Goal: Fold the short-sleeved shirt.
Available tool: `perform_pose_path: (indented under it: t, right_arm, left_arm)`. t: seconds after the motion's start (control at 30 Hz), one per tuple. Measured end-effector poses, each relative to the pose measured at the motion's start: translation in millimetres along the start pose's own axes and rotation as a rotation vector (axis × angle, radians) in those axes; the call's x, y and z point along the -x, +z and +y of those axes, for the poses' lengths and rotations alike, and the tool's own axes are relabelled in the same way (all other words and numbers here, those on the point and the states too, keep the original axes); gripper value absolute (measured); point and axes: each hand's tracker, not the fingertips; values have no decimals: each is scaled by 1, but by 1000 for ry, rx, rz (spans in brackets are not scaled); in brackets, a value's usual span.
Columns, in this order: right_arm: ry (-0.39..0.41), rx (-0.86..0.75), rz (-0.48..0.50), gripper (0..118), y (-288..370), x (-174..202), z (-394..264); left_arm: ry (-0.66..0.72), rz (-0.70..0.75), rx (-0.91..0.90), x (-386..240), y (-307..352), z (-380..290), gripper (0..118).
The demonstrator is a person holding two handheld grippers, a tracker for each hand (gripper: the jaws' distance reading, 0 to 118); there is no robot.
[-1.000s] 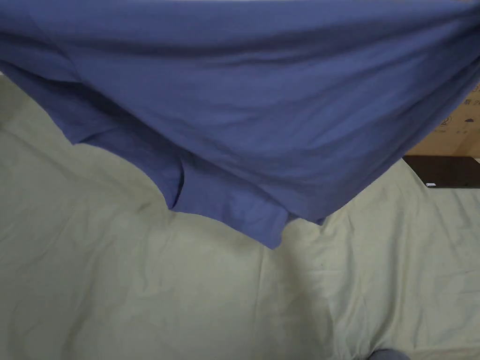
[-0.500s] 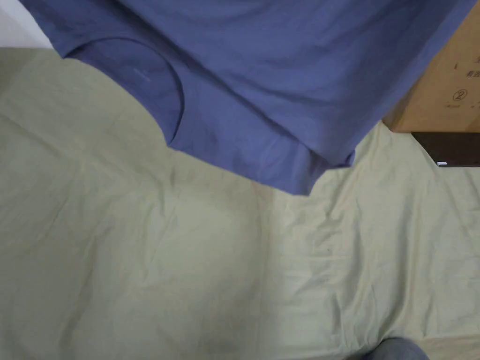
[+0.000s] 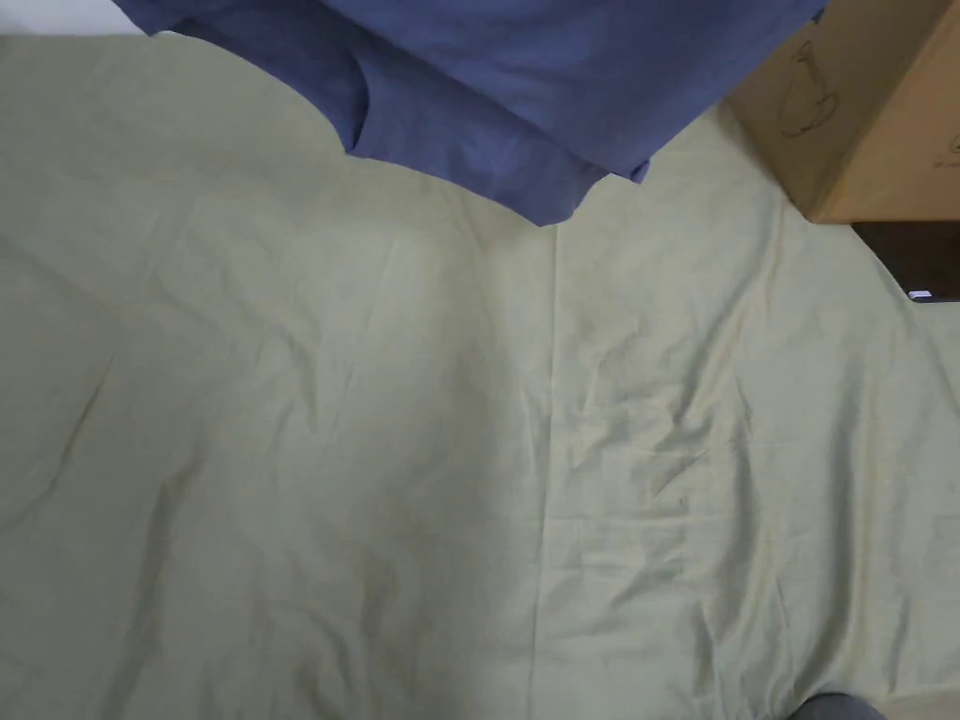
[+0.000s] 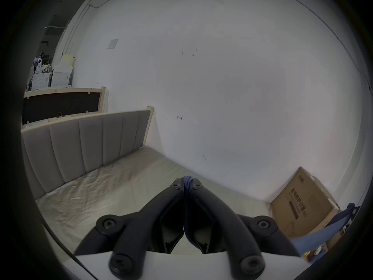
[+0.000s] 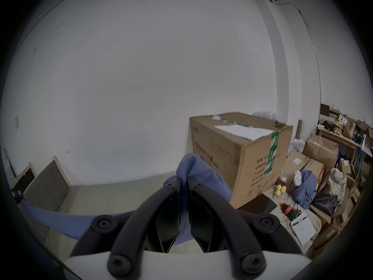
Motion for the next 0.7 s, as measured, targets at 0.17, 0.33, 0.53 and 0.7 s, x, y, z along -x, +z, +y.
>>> perform_pose_path:
  t: [0.17, 0.33, 0.53, 0.7]
  right_arm:
    - [-11, 105, 14, 5, -17, -9, -62]
    - [-27, 274, 32, 5, -19, -33, -154]
    - [-28, 448, 46, 5, 17, -75, -275]
    - [-21, 578, 55, 5, 60, -109, -363]
  left_arm:
    - [15, 27, 99, 32, -11, -53, 0]
    - [9, 72, 225, 75, -2, -118, 0]
    - [-2, 90, 361, 124, 58, -209, 0]
    - [-8, 126, 482, 176, 93, -284, 0]
